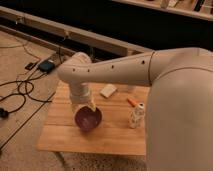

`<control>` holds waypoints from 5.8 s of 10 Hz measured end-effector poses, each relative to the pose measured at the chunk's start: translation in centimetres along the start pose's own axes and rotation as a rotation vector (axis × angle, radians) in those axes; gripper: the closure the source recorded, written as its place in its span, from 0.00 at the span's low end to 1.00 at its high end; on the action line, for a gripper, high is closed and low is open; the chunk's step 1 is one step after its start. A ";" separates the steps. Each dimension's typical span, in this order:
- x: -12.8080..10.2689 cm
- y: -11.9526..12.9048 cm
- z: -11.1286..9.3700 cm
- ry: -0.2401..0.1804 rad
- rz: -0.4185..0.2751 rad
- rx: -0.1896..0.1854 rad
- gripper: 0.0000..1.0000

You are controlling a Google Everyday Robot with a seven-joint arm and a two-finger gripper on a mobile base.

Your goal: Pick up the ceramic bowl

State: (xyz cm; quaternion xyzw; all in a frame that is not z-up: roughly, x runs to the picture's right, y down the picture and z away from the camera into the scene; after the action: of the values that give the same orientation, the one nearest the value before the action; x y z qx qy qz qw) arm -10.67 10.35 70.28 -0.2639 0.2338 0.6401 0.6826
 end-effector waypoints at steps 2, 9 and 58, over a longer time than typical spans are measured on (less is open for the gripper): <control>0.0 0.0 0.0 0.000 0.000 0.000 0.35; 0.0 0.0 0.0 0.000 0.000 0.000 0.35; -1.2 -7.1 10.4 -0.005 0.071 0.007 0.35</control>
State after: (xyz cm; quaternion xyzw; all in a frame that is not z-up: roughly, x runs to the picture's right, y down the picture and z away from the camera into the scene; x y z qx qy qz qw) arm -3.85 16.05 79.31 -0.2514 0.2437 0.6637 0.6610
